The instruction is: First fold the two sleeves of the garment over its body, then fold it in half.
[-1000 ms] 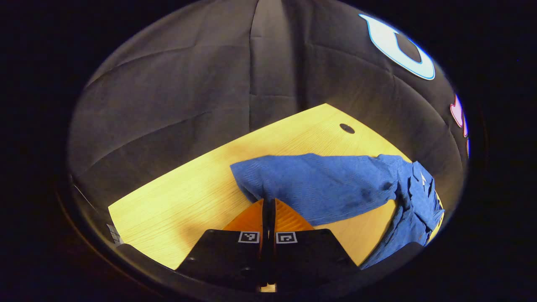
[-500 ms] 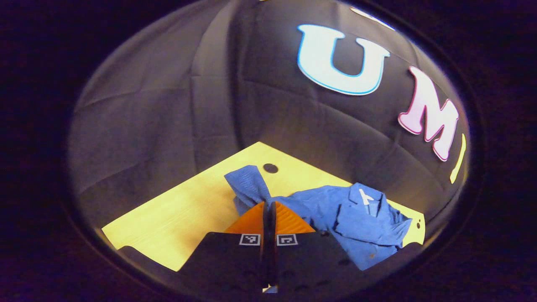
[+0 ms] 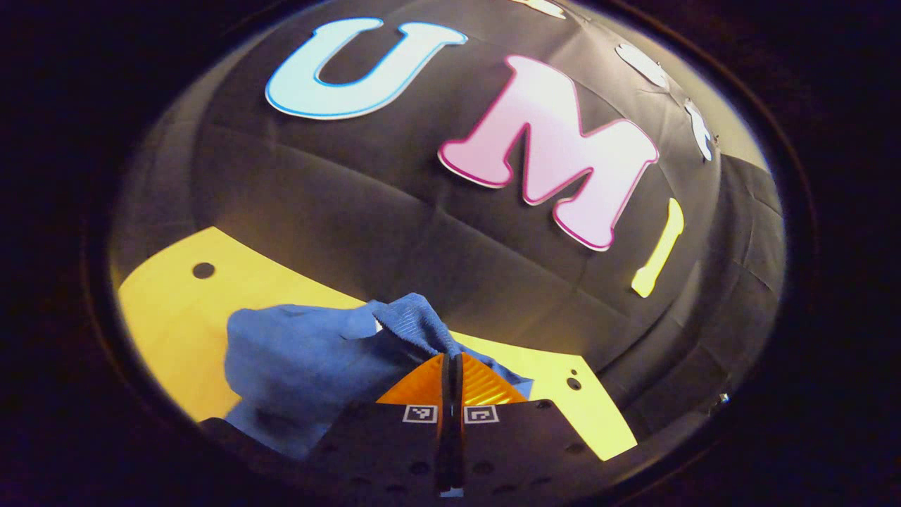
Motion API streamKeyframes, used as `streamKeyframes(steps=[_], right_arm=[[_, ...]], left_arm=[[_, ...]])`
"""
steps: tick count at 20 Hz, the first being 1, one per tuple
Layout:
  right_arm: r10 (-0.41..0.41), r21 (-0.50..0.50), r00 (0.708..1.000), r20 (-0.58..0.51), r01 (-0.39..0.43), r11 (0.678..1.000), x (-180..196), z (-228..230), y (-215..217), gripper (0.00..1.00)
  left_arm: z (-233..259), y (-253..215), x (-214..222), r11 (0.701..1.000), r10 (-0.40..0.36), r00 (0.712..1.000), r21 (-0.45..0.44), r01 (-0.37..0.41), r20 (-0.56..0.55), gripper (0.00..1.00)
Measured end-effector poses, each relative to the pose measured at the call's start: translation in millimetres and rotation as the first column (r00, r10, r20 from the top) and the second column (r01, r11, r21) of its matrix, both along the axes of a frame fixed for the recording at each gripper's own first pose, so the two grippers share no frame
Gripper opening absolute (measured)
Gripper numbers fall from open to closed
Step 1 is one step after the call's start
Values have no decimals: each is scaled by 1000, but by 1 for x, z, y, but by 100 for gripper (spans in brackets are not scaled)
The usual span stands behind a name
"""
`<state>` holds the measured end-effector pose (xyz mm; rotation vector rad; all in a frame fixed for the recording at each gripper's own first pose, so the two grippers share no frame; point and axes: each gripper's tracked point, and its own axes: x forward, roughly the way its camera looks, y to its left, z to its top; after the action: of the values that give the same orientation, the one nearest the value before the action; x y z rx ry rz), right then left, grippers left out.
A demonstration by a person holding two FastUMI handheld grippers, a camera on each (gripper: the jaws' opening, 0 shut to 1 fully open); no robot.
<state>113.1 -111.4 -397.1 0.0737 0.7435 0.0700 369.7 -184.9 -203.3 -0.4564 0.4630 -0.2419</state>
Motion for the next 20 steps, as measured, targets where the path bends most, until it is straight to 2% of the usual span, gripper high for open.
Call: streamKeyframes(steps=[3, 5, 6, 8, 11, 14, 18, 20], right_arm=[[-91, 17, 996, -21, 92, 996, -9, -6, -36, 98], [-124, 19, 992, -37, 125, 992, -12, -12, -51, 99], [-134, 15, 990, -42, 135, 991, -15, -13, -56, 98], [-148, 12, 988, -47, 149, 989, -20, -14, -60, 98], [-150, 29, 986, -75, 153, 988, -32, -17, -55, 98], [-132, 46, 985, -112, 138, 989, -49, -20, -40, 99], [-132, 32, 971, -201, 141, 989, -87, -33, -33, 99], [-124, 69, 957, -263, 147, 987, -109, -34, -27, 99]], left_arm=[[-21, -62, -6, 996, -91, 995, 19, 92, -45, 0], [-42, -96, -10, 985, -170, 980, -1, 171, -107, 7], [-47, -109, -13, 982, -189, 974, -13, 189, -121, 37], [-56, -116, -14, 982, -187, 972, -6, 188, -143, 87], [-57, -89, -27, 989, -133, 979, 41, 141, -154, 85], [-65, -34, -66, 983, -94, 987, 143, 112, -131, 85], [-99, 76, -170, 934, -21, 976, 343, 95, -215, 85], [-110, 131, -227, 907, 29, 955, 409, 100, -297, 85]])
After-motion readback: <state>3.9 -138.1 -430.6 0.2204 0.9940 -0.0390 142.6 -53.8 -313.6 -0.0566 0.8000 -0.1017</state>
